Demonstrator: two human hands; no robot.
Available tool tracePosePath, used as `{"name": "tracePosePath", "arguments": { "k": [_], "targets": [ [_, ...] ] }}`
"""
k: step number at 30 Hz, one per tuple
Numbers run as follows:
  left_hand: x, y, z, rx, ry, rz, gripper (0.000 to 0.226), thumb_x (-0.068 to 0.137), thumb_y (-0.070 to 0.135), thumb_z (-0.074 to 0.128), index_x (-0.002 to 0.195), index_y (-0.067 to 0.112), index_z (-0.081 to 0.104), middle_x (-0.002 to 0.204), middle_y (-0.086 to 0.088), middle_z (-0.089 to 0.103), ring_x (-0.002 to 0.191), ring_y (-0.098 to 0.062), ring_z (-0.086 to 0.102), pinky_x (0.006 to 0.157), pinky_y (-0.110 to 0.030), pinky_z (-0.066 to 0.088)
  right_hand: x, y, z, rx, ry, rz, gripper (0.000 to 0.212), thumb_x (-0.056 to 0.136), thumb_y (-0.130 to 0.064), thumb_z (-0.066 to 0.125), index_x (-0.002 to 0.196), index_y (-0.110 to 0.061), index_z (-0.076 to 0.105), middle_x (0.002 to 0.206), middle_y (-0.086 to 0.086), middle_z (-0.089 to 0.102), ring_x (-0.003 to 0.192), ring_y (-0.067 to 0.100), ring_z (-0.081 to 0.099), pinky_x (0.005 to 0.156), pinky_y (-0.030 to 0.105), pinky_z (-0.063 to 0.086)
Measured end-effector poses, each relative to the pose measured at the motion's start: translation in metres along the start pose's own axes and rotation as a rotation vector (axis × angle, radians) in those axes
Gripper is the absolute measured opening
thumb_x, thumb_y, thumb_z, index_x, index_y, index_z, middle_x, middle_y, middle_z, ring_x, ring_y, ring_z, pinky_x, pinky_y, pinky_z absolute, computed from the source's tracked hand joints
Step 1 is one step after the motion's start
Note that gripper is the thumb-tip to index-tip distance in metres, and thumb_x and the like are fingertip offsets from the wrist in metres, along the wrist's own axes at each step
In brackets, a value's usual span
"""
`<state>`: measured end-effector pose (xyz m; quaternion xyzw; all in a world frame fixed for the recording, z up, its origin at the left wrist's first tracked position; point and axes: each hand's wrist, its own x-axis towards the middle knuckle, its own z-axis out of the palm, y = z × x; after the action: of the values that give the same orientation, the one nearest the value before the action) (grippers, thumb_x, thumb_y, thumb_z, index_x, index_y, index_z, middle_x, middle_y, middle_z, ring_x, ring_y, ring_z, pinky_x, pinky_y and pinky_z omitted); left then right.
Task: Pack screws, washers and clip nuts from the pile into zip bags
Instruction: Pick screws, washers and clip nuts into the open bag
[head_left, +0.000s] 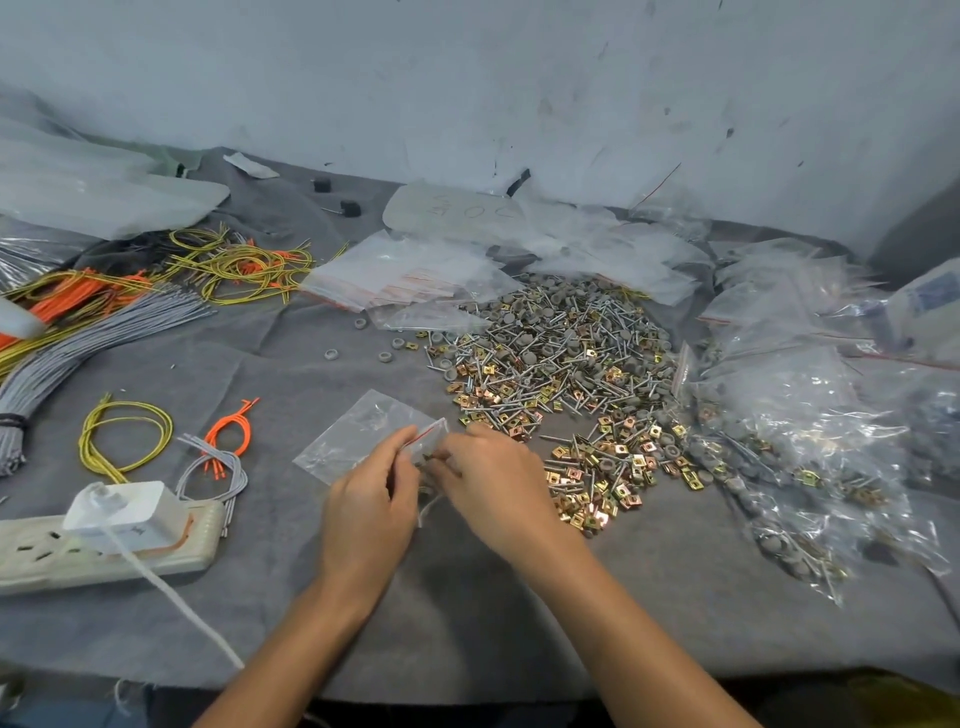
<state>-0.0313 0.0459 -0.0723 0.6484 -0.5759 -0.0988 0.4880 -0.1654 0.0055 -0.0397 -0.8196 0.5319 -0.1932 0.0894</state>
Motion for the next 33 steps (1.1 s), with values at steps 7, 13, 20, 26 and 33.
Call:
{"name": "tracePosePath", "arguments": {
  "k": [7,13,20,26,33],
  "targets": [
    [-0.001,0.001,0.001,0.017,0.000,0.000,0.028,0.095,0.007,0.062,0.119,0.017,0.073,0.107,-0.001,0.076,0.087,-0.029,0.071,0.076,-0.036,0.052,-0.018,0.012,-0.009,0.180,0.141,0.025,0.004,0.096,-0.036,0.060,0.097,-0.032,0.061,0.080,-0.018,0.054,0.075,0.007,0.050,0.069,0.033,0.043],
    [0.000,0.000,0.002,0.015,0.007,0.004,0.026,0.097,0.008,0.061,0.119,0.017,0.073,0.101,0.000,0.077,0.080,-0.030,0.069,0.072,-0.035,0.049,-0.001,0.083,-0.056,-0.019,-0.047,0.197,0.015,0.101,-0.028,0.055,0.105,-0.035,0.068,0.099,-0.017,0.056,0.087,0.007,0.059,0.082,0.037,0.056],
    [-0.001,-0.002,0.003,0.006,0.007,0.011,0.026,0.098,0.014,0.056,0.119,0.016,0.072,0.091,-0.005,0.076,0.076,-0.036,0.067,0.070,-0.040,0.051,0.012,0.112,-0.069,-0.198,-0.329,0.110,0.021,0.096,-0.017,0.062,0.104,-0.031,0.075,0.092,-0.010,0.062,0.070,0.003,0.057,0.059,0.025,0.044],
    [-0.001,-0.003,0.003,0.011,-0.002,0.022,0.026,0.097,0.009,0.060,0.119,0.017,0.072,0.090,-0.005,0.075,0.076,-0.033,0.067,0.069,-0.037,0.049,0.012,0.114,-0.061,-0.253,-0.325,0.080,0.007,0.095,-0.028,0.064,0.102,-0.031,0.065,0.097,-0.009,0.057,0.084,0.011,0.058,0.066,0.030,0.050],
    [-0.001,-0.002,0.002,-0.002,-0.012,0.007,0.026,0.097,0.008,0.060,0.119,0.015,0.072,0.091,-0.005,0.075,0.078,-0.034,0.067,0.072,-0.039,0.051,0.007,0.125,-0.056,0.017,-0.172,0.235,0.012,0.104,-0.029,0.049,0.095,-0.029,0.058,0.089,-0.009,0.061,0.067,0.005,0.055,0.056,0.025,0.041]
  ]
}}
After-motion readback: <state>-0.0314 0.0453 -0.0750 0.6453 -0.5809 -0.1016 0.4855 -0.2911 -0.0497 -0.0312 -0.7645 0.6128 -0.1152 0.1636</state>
